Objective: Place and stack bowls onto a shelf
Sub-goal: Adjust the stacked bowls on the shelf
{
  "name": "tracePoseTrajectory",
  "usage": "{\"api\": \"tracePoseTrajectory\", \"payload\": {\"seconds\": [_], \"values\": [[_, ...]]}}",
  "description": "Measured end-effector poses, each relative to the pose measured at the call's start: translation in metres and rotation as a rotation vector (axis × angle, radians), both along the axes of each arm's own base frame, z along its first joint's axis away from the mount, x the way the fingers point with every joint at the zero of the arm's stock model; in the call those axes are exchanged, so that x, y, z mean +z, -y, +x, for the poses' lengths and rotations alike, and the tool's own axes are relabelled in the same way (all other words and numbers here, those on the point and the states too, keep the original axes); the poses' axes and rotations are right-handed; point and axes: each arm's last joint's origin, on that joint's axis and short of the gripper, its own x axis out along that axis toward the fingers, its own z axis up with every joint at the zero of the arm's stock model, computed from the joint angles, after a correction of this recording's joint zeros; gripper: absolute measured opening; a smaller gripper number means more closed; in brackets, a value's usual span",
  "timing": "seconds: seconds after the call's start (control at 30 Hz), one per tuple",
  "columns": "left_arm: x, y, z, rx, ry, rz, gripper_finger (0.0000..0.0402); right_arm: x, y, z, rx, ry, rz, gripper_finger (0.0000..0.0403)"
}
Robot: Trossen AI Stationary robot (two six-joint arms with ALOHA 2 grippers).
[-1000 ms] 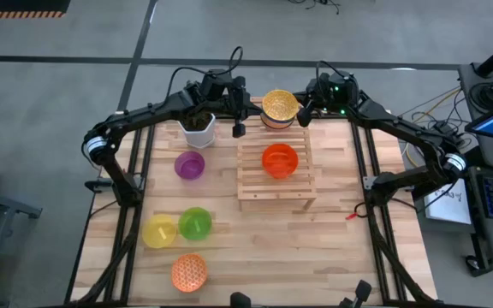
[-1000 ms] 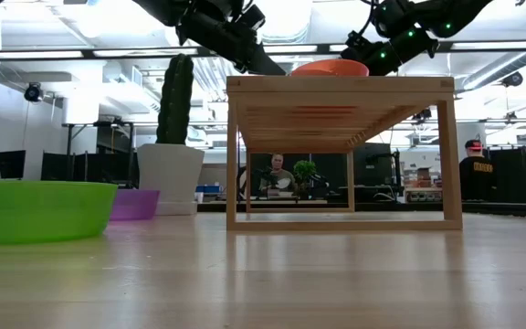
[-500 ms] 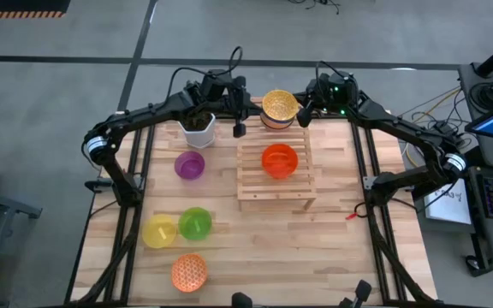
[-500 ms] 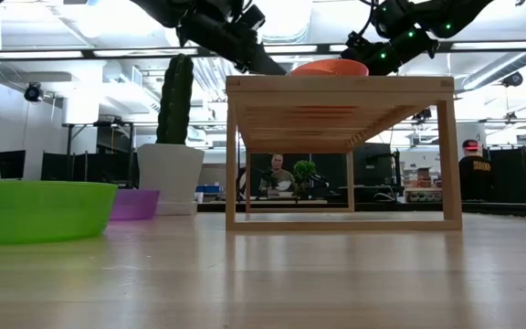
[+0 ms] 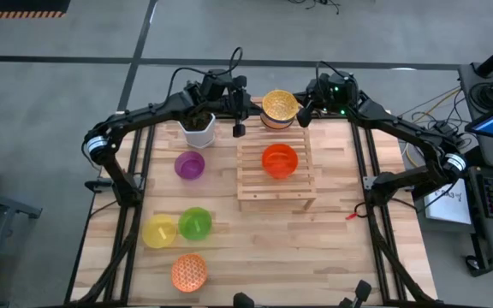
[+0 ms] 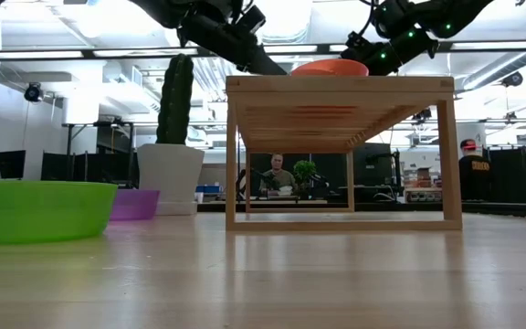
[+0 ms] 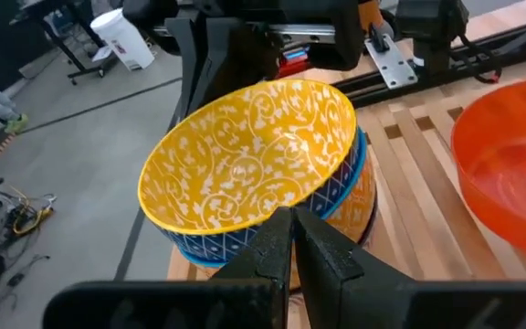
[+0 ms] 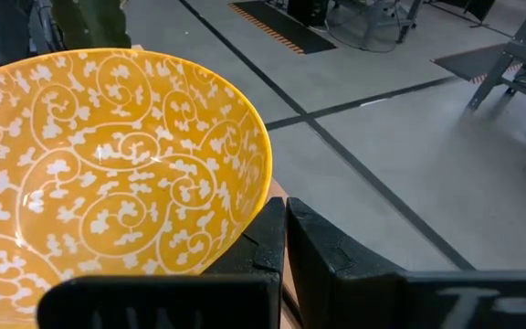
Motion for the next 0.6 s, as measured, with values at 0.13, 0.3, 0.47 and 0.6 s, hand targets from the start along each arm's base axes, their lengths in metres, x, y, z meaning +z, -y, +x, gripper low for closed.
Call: {"api": "tracePoseTrajectory", "payload": {"seconds": [0.13, 0.3, 0.47, 0.6], "values": [[-0.0057, -0.0014, 0.0040, -0.022, -0.001, -0.007, 0.0000, 0.0001, 0.0000, -0.0002, -0.006, -0.002, -0.002, 0.0009], [-0.0071, -0.0023, 0.0067, -0.022, 0.012, -0.010, 0.0000, -0.0001, 0.0001, -0.0005, -0.009, -0.006, -0.003, 0.0009], [-0.0055, -0.0029, 0.0080, -0.010, 0.037, -0.023, 0.0000, -0.0009, -0.0002, -0.0006, -0.007, -0.013, -0.001, 0.0009], [-0.0047, -0.0033, 0.0082, 0.000, 0.049, -0.041, 0.0000, -0.0013, -0.0004, -0.0006, -0.005, -0.016, 0.000, 0.0009]]}}
